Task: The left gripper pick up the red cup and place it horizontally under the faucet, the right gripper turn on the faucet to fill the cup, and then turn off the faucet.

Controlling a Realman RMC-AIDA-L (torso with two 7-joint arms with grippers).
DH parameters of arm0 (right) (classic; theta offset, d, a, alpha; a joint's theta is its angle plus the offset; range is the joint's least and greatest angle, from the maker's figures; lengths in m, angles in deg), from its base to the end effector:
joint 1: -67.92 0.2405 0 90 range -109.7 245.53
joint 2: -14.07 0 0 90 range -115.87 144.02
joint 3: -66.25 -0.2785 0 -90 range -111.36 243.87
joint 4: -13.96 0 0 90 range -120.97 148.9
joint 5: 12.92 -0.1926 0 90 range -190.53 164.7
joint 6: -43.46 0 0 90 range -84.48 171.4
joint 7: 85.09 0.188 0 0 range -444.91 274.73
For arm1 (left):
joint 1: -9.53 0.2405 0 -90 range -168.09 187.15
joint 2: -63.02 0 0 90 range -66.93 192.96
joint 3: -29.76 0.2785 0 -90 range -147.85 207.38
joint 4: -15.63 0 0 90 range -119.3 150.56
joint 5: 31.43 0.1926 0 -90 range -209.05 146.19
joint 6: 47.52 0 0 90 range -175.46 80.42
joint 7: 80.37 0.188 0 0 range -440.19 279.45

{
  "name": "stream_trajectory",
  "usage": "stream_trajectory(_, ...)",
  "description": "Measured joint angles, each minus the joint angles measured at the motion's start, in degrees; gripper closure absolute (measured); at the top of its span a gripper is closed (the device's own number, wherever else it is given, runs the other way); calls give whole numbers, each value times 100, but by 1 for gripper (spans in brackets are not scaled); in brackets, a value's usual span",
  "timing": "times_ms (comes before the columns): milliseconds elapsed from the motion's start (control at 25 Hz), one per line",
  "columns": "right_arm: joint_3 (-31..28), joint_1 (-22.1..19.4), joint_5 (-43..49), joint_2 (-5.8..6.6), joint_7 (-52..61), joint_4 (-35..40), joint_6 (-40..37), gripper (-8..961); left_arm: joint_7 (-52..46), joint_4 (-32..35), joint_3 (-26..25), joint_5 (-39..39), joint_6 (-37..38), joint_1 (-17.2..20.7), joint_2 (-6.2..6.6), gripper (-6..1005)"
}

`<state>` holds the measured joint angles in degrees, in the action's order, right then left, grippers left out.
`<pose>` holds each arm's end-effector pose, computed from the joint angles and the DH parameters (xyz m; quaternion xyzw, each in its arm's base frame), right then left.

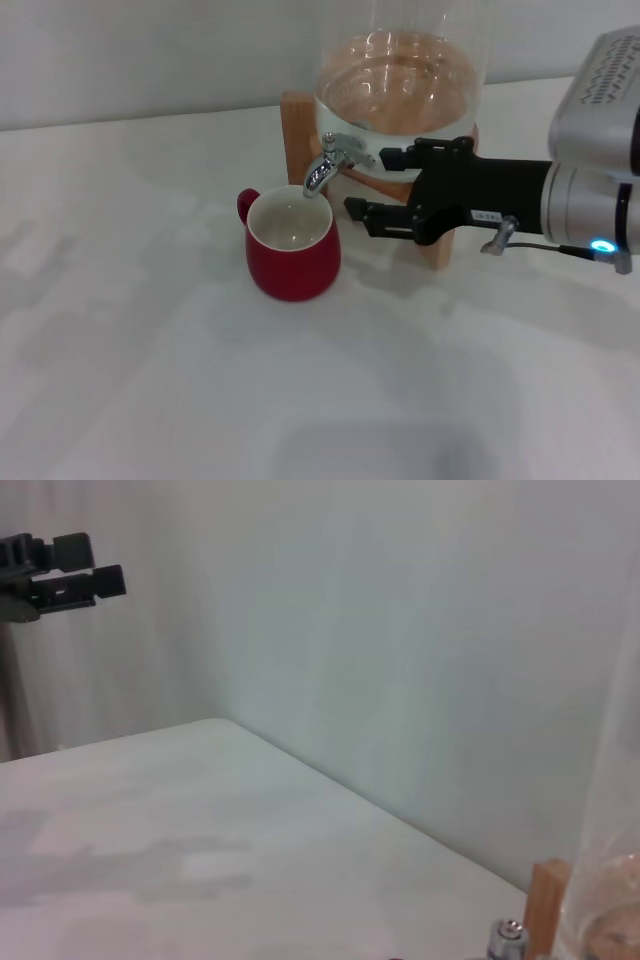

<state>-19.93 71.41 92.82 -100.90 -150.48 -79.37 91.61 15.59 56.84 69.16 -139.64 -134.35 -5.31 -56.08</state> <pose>0.1851 0.3219 -0.0265 -0.9230 0.1647 0.1687 0.3040 -0.2788 0.3332 0.0708 -0.7385 -0.2936 -0.5078 0.3325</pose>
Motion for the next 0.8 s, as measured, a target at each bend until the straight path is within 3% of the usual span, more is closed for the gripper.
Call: stream_trajectory(800,163,117,-32,-8,-91,64,194,231,-10,-43,-2,-8,41,51,0,241)
